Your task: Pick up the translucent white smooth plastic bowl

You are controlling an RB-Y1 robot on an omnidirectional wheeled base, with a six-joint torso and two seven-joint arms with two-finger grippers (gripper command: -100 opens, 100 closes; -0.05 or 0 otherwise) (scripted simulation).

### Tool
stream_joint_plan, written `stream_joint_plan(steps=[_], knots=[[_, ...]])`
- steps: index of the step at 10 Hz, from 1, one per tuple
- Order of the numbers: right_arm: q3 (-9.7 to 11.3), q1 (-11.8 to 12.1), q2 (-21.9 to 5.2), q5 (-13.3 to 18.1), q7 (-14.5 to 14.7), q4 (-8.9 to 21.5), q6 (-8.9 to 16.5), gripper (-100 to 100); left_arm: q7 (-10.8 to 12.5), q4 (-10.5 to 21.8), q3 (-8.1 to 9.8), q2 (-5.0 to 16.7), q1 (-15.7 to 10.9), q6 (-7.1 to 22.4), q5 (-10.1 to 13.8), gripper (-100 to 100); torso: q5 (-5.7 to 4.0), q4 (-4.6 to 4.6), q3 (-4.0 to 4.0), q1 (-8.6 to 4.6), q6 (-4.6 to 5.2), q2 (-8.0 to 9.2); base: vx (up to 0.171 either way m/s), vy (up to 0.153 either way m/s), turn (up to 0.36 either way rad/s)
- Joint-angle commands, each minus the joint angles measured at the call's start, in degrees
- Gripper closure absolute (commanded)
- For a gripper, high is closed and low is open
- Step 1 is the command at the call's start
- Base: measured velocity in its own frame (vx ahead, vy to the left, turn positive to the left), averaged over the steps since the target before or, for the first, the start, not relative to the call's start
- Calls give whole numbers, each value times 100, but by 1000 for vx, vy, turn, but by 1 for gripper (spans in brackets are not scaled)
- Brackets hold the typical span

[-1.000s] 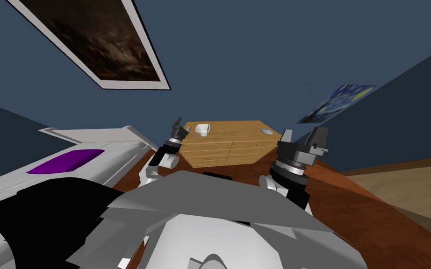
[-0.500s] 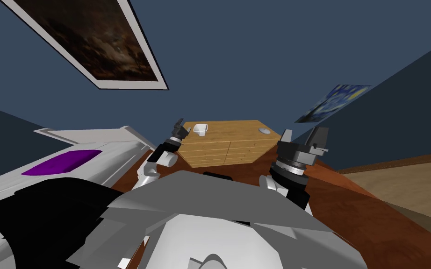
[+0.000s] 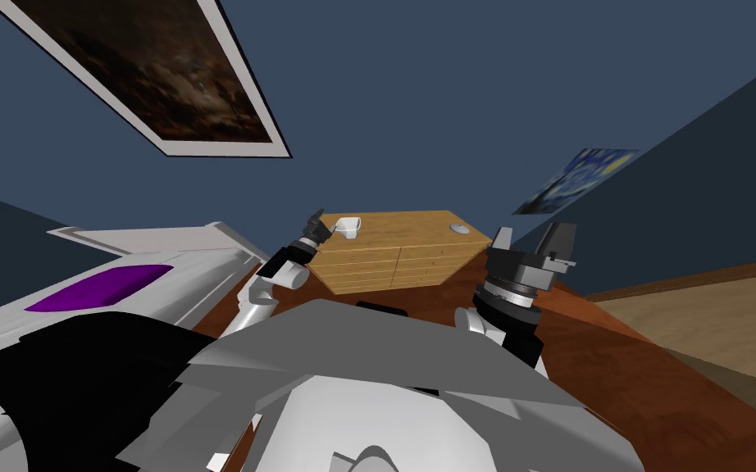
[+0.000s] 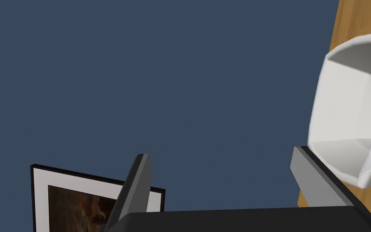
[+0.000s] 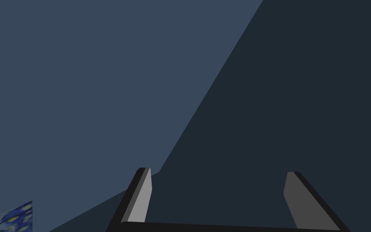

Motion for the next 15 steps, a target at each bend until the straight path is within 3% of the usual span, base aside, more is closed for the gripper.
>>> stream_joint_plan(steps=[1,2,4,5,7,10,15], knots=[[0,0,0,0,0,0,0,0,44,48,43,99,-51,286,94,-100,0,0,0,0,0,0,-2,-52,-22],[0,0,0,0,0,0,0,0,103,103,127,259,-135,486,256,-100,0,0,-1,2,-1,-2,3,-56,-49],[0,0,0,0,0,0,0,0,103,103,127,259,-135,744,256,-100,1,-1,-2,5,-1,-4,6,-31,-15],[0,0,0,0,0,0,0,0,157,171,218,421,-220,945,413,-100,3,-1,-2,13,-2,-4,7,-39,-48],[0,0,0,0,0,0,0,0,157,171,218,421,-220,1145,413,-100,2,-1,-2,8,-1,-4,4,-29,-21],[0,0,0,0,0,0,0,0,243,349,428,745,-394,1698,707,-100,2,-1,-2,9,-2,-4,9,-44,-60],[-1,1,0,0,0,0,0,0,276,457,544,905,-483,2379,844,-100,2,-1,-3,12,-2,-6,9,-27,-31]])
